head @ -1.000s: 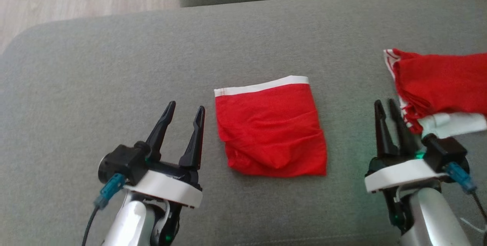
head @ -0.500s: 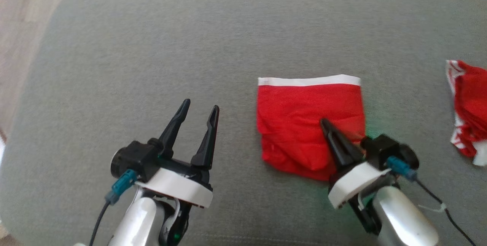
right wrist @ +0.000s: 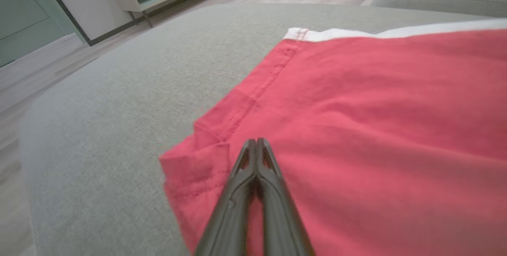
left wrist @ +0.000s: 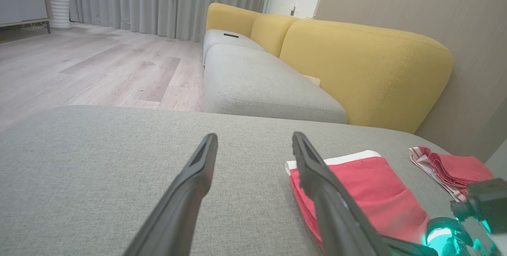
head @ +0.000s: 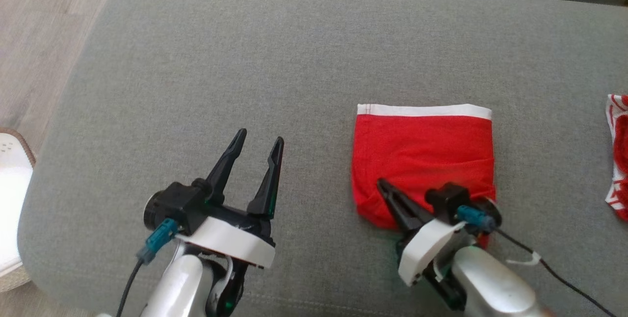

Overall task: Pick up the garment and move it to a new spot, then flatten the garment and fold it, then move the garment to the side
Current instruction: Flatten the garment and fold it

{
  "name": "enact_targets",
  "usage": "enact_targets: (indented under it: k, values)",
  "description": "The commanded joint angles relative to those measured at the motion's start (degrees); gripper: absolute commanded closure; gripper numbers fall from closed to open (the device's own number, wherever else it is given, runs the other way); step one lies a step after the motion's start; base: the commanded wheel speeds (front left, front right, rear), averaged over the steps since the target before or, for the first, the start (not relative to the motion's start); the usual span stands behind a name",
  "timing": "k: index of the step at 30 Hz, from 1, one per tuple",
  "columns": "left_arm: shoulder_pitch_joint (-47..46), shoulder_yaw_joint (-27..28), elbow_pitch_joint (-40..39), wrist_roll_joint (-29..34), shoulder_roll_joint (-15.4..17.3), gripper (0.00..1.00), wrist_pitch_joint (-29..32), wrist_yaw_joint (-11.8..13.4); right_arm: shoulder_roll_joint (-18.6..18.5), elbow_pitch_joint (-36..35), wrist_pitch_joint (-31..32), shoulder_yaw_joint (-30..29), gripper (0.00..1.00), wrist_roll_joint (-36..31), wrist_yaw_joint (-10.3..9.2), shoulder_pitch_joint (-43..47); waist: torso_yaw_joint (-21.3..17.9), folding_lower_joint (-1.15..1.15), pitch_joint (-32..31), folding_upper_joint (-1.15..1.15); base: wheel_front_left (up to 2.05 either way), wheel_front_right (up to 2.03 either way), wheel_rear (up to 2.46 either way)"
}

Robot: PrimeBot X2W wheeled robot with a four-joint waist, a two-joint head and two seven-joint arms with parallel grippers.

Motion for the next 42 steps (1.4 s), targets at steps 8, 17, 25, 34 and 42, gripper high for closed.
enact_targets:
  k: [8,17,25,34,42]
  values:
    - [-1.9,2.39,-1.65,-0.36,0.36,0.0,-0.34,0.74,0.67,-0.43,-0.61,10.81,1.0,6.37,-0.05,-1.93,-1.24,0.0,-0.7,0.0,0.0,0.0,0.0]
    - [-1.27,3.73,-1.84,0.15,0.36,0.0,-0.34,0.71,-1.25,-3.51,-1.66,8.97,1.0,12.51,-0.05,-5.44,-5.84,0.0,-2.65,0.0,0.0,0.0,0.0]
    - [-0.95,5.39,-2.87,0.77,0.36,0.0,-0.34,0.5,-2.16,-11.2,-1.75,-11.26,1.0,3.66,-0.05,-0.62,-10.68,0.0,-3.72,0.0,0.0,0.0,0.0]
    - [-0.58,7.0,-3.37,0.9,0.36,0.0,-0.34,0.42,1.69,-19.86,-1.76,-26.73,0.8,-3.88,-0.05,8.52,-14.66,0.0,-4.23,0.0,0.0,0.0,0.0]
    - [1.06,8.1,-2.92,0.65,0.36,0.0,-0.34,0.32,3.87,-23.21,-1.76,-29.97,0.0,-7.57,-0.05,12.5,-16.21,0.0,-4.66,0.0,0.0,0.0,0.0]
